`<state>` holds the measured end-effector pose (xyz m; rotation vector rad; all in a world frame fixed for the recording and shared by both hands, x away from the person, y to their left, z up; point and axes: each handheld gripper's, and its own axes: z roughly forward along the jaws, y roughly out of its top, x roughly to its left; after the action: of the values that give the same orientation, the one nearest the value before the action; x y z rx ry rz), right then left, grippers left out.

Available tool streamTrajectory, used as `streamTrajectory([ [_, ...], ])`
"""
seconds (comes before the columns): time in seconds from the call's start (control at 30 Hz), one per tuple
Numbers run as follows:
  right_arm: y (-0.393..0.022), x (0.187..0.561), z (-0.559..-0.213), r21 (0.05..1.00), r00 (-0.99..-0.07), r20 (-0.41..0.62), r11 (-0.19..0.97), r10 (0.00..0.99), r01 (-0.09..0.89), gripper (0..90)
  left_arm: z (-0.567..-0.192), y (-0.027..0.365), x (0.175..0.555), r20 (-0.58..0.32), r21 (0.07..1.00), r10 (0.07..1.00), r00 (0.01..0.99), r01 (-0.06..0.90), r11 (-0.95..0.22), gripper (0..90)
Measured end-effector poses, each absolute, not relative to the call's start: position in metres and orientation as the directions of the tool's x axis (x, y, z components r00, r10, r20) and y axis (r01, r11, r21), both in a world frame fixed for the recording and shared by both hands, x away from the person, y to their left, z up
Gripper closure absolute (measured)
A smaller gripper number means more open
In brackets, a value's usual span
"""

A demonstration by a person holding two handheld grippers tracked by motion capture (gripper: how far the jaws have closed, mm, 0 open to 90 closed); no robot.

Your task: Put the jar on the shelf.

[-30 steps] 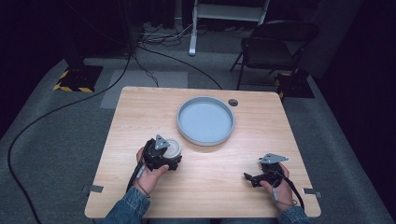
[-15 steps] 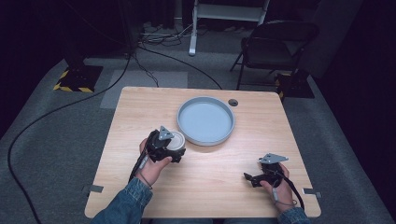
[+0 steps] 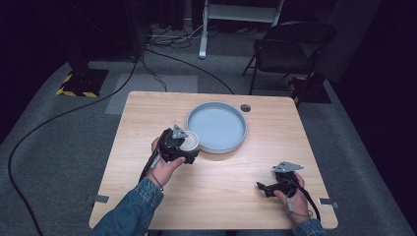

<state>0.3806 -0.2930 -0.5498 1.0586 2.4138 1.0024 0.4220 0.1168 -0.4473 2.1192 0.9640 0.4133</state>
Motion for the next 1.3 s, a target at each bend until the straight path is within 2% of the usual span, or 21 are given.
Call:
streamTrajectory([
  [0.7, -0.293, 0.381, -0.550, 0.712, -0.674, -0.011, 0.479, 0.739, 0.514, 0.1, -0.424, 0.103, 0.451, -0.037, 0.757, 0.721, 0.692, 0.491, -0.432, 9.1],
  [1.3, -0.293, 0.381, -0.550, 0.712, -0.674, -0.011, 0.479, 0.739, 0.514, 0.1, -0.414, 0.086, 0.479, -0.016, 0.773, 0.709, 0.705, 0.459, -0.439, 9.1],
])
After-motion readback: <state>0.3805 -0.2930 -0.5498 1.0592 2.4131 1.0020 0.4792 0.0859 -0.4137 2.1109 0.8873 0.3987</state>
